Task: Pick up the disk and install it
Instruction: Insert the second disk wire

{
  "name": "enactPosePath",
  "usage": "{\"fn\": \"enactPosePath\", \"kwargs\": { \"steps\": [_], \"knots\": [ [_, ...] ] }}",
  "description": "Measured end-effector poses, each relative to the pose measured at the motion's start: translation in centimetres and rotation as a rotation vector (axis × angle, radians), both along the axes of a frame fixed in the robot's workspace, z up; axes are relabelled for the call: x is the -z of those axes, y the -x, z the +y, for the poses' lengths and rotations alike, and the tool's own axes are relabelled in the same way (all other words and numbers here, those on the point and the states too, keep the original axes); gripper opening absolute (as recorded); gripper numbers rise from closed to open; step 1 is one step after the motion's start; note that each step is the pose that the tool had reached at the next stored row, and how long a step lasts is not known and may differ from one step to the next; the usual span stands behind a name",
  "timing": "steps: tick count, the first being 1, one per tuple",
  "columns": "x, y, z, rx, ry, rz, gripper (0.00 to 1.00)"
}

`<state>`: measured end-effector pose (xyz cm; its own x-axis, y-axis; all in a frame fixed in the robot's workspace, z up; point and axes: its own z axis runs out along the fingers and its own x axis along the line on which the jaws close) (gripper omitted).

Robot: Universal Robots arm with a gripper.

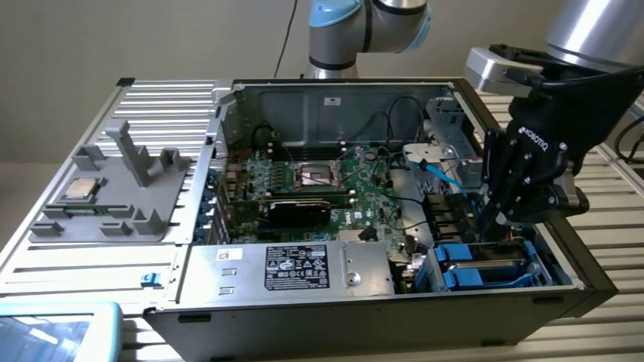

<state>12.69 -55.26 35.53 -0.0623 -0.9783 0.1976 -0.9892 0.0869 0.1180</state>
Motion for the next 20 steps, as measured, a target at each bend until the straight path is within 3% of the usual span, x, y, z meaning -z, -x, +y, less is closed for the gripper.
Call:
{"fn": "enactPosePath", "kwargs": {
  "steps": [3, 4, 8, 11, 16, 20],
  "knots": [
    [0.2, 0.0, -0.52, 0.0, -0.0023, 0.0002, 0.15],
    [0.26, 0.0, -0.74, 0.0, -0.006, 0.0011, 0.15],
    [0.47, 0.0, -1.22, 0.0, -0.0382, 0.0027, 0.15],
    [0.56, 0.0, -1.25, 0.0, -0.0524, 0.0036, 0.15],
    [0.71, 0.0, -1.3, 0.0, -0.0559, 0.0072, 0.15],
    [0.91, -0.1, -1.3, 0.0, -0.0558, 0.0228, 0.15]
  ]
}}
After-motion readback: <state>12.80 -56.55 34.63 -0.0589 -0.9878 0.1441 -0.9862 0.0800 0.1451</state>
